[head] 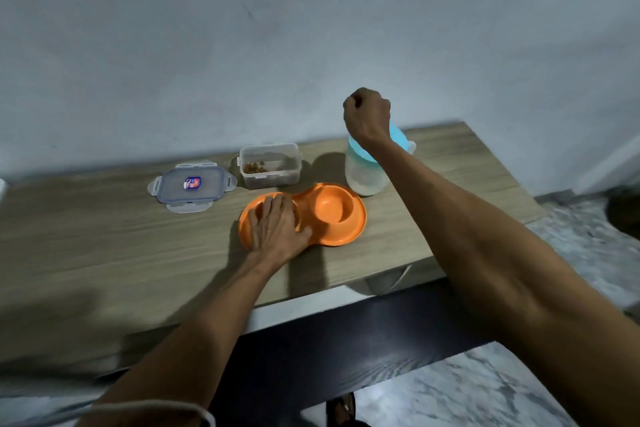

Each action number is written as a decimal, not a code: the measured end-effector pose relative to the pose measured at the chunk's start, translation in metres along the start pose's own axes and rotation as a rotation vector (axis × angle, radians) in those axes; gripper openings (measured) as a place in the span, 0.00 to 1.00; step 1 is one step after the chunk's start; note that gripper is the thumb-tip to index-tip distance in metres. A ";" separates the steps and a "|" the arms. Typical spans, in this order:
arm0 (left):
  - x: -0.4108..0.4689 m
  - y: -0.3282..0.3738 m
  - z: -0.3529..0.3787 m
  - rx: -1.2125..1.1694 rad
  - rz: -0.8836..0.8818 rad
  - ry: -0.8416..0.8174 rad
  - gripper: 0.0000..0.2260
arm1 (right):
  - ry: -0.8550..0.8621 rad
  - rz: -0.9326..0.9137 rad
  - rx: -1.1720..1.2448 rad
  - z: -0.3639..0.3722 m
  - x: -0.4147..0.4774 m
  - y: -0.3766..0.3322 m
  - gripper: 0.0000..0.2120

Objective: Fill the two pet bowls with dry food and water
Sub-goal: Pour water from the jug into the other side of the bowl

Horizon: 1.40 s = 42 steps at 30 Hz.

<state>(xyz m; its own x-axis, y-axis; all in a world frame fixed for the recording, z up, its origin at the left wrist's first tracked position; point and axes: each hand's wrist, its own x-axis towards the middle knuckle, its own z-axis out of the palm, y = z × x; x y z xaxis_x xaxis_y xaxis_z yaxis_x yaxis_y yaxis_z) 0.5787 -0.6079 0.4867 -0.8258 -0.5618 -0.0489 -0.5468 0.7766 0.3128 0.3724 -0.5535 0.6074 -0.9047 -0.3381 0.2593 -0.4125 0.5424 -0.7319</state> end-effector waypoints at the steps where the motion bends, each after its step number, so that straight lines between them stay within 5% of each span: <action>1: 0.004 0.006 0.002 0.011 0.023 -0.020 0.35 | 0.022 0.006 0.004 -0.009 0.006 0.009 0.13; 7: 0.020 0.035 0.015 0.086 0.003 -0.116 0.39 | 0.098 0.168 0.034 -0.050 0.030 0.073 0.15; 20: 0.033 0.060 0.038 0.012 -0.176 -0.133 0.48 | 0.014 0.712 0.558 -0.018 0.040 0.165 0.21; 31: 0.029 0.061 0.039 -0.019 -0.190 -0.129 0.47 | -0.022 0.759 0.691 -0.015 0.038 0.161 0.10; 42: 0.026 0.060 0.038 -0.083 -0.197 -0.117 0.47 | -0.037 0.594 0.493 -0.034 0.044 0.129 0.12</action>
<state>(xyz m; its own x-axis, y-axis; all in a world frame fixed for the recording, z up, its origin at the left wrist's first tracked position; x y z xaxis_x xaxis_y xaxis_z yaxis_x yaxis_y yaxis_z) 0.5195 -0.5652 0.4681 -0.7171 -0.6596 -0.2251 -0.6899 0.6261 0.3633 0.2755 -0.4719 0.5459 -0.9517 -0.1276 -0.2791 0.2438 0.2382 -0.9401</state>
